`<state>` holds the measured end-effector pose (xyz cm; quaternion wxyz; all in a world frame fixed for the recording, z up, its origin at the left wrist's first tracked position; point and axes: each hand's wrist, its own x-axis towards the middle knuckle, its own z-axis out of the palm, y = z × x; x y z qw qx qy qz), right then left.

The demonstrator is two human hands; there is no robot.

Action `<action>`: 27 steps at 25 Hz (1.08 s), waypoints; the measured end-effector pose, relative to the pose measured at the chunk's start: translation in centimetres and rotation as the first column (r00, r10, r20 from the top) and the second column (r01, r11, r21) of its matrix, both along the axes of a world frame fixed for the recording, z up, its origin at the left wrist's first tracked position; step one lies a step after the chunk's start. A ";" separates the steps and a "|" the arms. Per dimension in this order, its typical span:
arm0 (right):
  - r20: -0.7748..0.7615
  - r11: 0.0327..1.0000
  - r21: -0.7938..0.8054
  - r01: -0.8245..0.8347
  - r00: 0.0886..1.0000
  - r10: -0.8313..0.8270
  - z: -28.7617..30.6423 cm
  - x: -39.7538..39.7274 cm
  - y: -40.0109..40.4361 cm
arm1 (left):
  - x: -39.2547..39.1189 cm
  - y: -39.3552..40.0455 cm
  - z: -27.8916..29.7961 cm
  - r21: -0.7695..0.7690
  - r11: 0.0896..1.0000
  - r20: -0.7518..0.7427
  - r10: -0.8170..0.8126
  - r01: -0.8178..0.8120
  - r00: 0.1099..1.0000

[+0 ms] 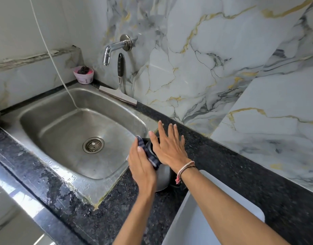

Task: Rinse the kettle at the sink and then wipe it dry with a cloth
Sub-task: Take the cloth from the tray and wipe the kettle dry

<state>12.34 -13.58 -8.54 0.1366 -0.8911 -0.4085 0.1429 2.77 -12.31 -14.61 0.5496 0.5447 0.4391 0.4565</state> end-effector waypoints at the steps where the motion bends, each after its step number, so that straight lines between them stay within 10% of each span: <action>1: -0.011 1.000 0.008 0.006 1.000 -0.006 0.0 0.0 0.0 | 0.0 2.1 0.1 -0.024 0.995 -0.002 -0.099 0.099 0.995; 6: -0.045 0.999 0.017 0.033 0.998 -0.032 -0.1 0.0 0.2 | -0.4 8.2 -2.2 -0.165 0.809 0.192 -0.534 0.564 0.823; 9: -0.044 0.998 0.031 0.053 0.998 -0.052 -0.1 -0.1 0.3 | -1.2 6.1 -5.2 -0.321 0.821 0.359 -0.355 0.471 0.863; 17: 0.036 0.999 0.038 -0.003 0.999 0.002 1.5 -1.1 -0.1 | -4.0 -0.7 -3.7 -0.343 0.937 0.153 -0.010 0.063 0.988; 24: 0.293 0.918 -0.373 0.132 0.956 -0.018 3.6 -3.5 -0.4 | -9.5 5.1 -1.9 -0.743 0.393 0.641 0.184 0.542 0.745; 27: 0.211 0.917 -0.396 0.044 0.977 0.044 4.7 -2.6 -0.2 | -10.2 5.9 -1.6 -0.692 0.392 0.715 0.252 0.606 0.653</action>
